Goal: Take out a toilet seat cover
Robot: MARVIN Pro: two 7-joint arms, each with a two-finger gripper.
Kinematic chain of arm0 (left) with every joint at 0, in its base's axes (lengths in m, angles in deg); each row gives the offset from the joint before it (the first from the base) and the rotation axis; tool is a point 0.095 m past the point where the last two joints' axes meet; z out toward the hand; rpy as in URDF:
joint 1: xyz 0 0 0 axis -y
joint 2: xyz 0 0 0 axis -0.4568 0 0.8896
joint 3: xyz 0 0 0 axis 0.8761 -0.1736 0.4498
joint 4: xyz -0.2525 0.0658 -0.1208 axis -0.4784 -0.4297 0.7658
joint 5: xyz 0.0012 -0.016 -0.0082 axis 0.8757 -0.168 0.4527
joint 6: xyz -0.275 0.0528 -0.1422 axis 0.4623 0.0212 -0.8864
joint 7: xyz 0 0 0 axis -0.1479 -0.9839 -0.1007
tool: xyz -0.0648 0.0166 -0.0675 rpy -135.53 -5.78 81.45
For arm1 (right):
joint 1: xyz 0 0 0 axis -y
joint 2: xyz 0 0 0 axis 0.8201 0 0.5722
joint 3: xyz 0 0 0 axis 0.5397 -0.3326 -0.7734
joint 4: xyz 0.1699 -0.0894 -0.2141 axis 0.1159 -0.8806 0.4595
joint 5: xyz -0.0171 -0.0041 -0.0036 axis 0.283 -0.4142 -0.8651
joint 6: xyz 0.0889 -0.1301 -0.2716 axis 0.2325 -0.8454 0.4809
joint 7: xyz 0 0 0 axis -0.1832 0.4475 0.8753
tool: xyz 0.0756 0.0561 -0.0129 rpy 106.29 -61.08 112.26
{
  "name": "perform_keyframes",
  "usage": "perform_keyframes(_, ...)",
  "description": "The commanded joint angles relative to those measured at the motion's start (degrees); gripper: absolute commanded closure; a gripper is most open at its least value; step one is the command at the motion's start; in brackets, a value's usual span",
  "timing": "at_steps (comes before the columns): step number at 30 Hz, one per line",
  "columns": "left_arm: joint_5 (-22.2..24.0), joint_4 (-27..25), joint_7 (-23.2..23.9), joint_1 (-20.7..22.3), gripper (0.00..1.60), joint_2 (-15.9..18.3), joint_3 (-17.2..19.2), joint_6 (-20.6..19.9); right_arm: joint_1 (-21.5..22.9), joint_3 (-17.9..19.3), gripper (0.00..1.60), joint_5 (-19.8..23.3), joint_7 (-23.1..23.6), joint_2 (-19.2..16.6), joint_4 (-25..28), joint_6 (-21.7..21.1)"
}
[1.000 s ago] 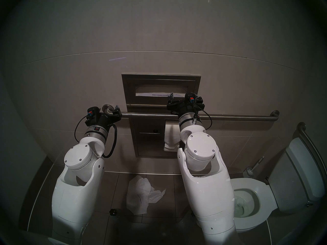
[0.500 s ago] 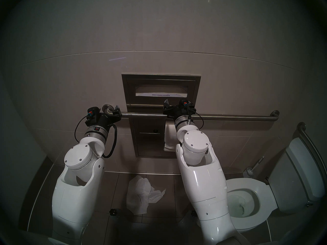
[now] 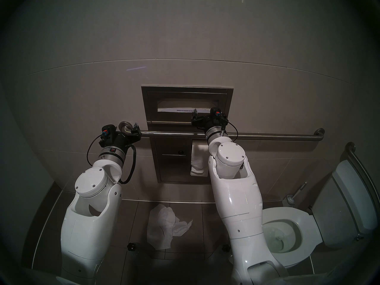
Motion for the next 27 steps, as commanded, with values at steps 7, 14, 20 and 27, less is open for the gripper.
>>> perform_keyframes(7, -0.18, -1.62, 0.26, 1.11, 0.0, -0.22, -0.08, 0.48, 9.46, 0.7, 0.0, -0.25, 3.04, 2.1, -4.96, 2.19)
perform_keyframes(14, -0.31, -1.7, 0.38, 1.1, 0.0, -0.34, -0.04, 0.48, 11.38, 1.6, 0.0, -0.23, 4.57, 2.64, -7.13, 3.31)
perform_keyframes(20, -0.42, -1.76, 0.48, 1.09, 0.0, -0.44, -0.01, 0.47, 13.7, 2.14, 0.0, -0.37, 5.82, 2.86, -10.03, 4.47)
perform_keyframes(27, -0.51, -1.81, 0.59, 1.07, 0.0, -0.54, 0.03, 0.46, 15.95, 2.84, 0.0, -0.43, 6.99, 2.73, -13.35, 5.89)
